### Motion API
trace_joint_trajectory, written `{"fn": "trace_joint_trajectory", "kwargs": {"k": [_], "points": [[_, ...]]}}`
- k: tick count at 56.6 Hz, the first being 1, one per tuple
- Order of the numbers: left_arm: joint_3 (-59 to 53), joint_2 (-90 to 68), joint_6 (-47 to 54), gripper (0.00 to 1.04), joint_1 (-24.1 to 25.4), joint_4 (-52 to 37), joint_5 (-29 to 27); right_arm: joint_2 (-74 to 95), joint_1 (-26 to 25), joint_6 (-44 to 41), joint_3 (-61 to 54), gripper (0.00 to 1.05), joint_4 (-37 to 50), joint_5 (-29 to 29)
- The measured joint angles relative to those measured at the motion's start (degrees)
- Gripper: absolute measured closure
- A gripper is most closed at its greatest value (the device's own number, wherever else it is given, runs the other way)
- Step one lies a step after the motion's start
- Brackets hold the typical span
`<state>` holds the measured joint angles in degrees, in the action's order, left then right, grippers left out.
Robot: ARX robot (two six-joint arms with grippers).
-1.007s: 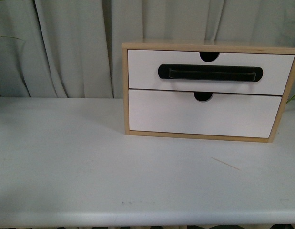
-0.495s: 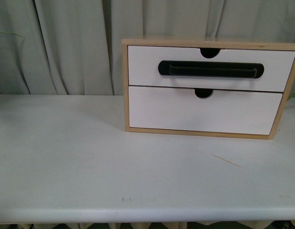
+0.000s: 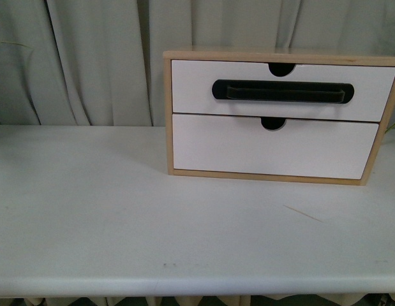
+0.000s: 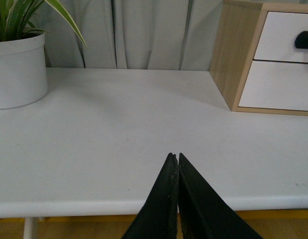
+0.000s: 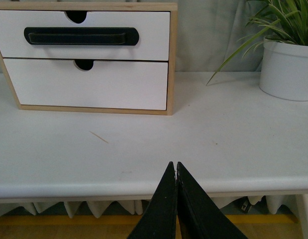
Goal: Close drawer sideways
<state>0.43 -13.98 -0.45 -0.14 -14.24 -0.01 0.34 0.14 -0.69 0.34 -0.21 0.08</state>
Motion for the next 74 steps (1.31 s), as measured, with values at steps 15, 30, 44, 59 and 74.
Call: {"fn": "trace_joint_trajectory", "kwargs": {"k": [15,30,44,59,74], "points": [[0.00,3.93,0.00,1.01,0.00,3.96,0.00,-0.11,0.00,0.00,0.00,1.03,0.00,0.00],[0.02,13.66,0.02,1.01,0.00,14.10,0.00,-0.11,0.00,0.00,0.00,1.03,0.00,-0.02],[0.02,13.73,0.02,0.70,0.00,14.12,0.00,-0.11,0.00,0.00,0.00,0.84,0.00,-0.02],[0.02,13.73,0.02,0.13,0.00,14.12,0.02,-0.11,0.00,0.02,0.00,0.29,0.00,0.00],[0.02,13.73,0.07,0.06,0.00,14.12,0.00,-0.11,0.00,0.11,0.00,0.09,0.00,0.00]]}}
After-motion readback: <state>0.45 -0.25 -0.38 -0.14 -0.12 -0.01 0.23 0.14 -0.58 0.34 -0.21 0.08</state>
